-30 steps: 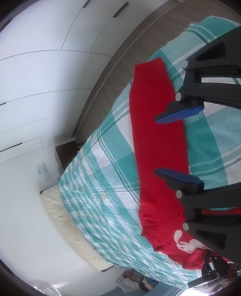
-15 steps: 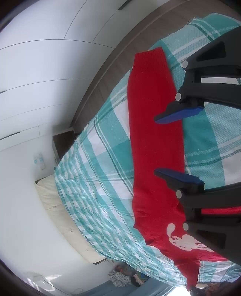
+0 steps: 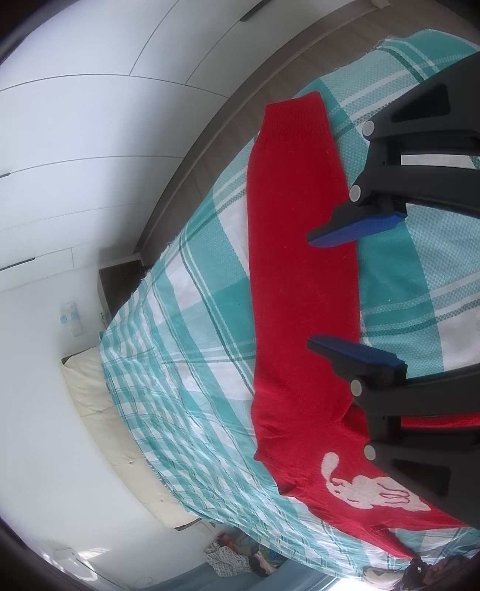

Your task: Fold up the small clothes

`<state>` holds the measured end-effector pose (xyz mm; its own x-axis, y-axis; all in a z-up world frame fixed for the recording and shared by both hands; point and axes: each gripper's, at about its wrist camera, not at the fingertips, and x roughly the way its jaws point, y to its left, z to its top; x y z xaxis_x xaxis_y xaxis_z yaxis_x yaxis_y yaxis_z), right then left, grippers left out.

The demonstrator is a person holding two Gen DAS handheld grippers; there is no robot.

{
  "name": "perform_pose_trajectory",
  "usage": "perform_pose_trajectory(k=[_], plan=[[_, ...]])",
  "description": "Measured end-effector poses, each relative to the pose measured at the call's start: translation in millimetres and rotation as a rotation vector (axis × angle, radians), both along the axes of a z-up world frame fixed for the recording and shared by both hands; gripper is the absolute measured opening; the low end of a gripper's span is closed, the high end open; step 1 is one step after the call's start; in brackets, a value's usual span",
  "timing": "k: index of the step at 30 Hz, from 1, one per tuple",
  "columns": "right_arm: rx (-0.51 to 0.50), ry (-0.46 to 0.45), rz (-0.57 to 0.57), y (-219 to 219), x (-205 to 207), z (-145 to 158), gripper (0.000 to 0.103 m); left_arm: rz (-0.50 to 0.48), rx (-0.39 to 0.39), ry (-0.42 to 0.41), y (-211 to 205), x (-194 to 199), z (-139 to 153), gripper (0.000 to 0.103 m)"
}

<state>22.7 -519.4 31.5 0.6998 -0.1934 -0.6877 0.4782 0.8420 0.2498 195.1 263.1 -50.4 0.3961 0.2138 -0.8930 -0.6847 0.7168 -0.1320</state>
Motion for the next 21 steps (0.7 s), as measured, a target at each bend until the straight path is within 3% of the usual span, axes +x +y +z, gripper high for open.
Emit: perform_pose_trajectory(k=[17,21], plan=[[-0.012,0.003,-0.032,-3,-4,1,0.050,-0.008,-0.004,0.035,1,5,-11,0.003],[-0.006,0.002,-0.041,-5,-5,0,0.050,-0.001,-0.004,0.036,2,4,-11,0.008]])
